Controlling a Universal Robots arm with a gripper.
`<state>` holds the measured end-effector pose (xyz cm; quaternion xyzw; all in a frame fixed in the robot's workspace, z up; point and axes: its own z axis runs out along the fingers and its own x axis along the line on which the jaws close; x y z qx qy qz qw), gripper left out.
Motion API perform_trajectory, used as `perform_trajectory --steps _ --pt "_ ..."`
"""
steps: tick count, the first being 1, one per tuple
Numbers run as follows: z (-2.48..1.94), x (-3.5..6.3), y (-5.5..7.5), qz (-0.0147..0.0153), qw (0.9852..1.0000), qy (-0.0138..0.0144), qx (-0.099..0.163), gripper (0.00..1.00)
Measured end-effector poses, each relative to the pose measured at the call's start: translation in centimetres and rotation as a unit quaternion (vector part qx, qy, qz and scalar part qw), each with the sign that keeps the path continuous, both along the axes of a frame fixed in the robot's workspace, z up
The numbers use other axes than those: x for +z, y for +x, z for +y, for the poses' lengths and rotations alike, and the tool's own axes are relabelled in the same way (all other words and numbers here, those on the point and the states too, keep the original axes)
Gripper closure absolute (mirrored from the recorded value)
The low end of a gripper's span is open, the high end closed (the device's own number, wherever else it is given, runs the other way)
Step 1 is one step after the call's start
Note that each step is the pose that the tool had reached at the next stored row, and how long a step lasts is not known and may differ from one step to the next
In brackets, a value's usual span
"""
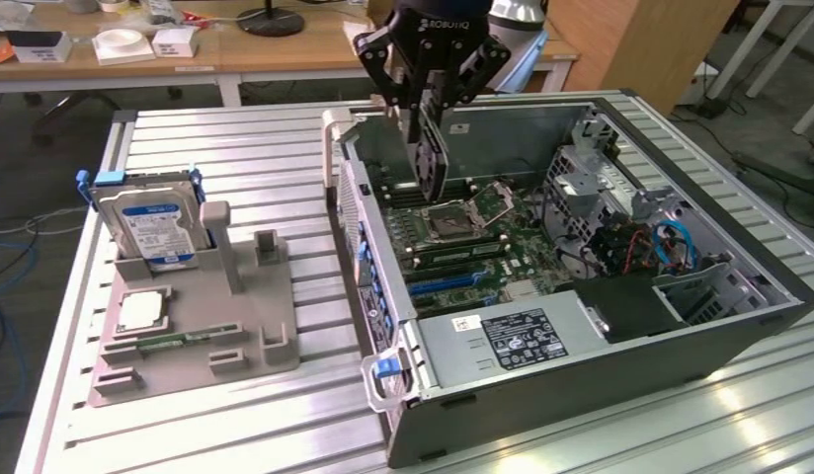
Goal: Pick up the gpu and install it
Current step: 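Pick up the gpu and move the gpu toward the slot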
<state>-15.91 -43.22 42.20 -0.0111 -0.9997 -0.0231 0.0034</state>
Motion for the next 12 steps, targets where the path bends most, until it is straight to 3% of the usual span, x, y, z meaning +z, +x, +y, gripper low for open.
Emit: perform_trajectory --steps 12 --pt "0.0 -0.02 0.83 0.0 1.0 0.0 0.0 0.73"
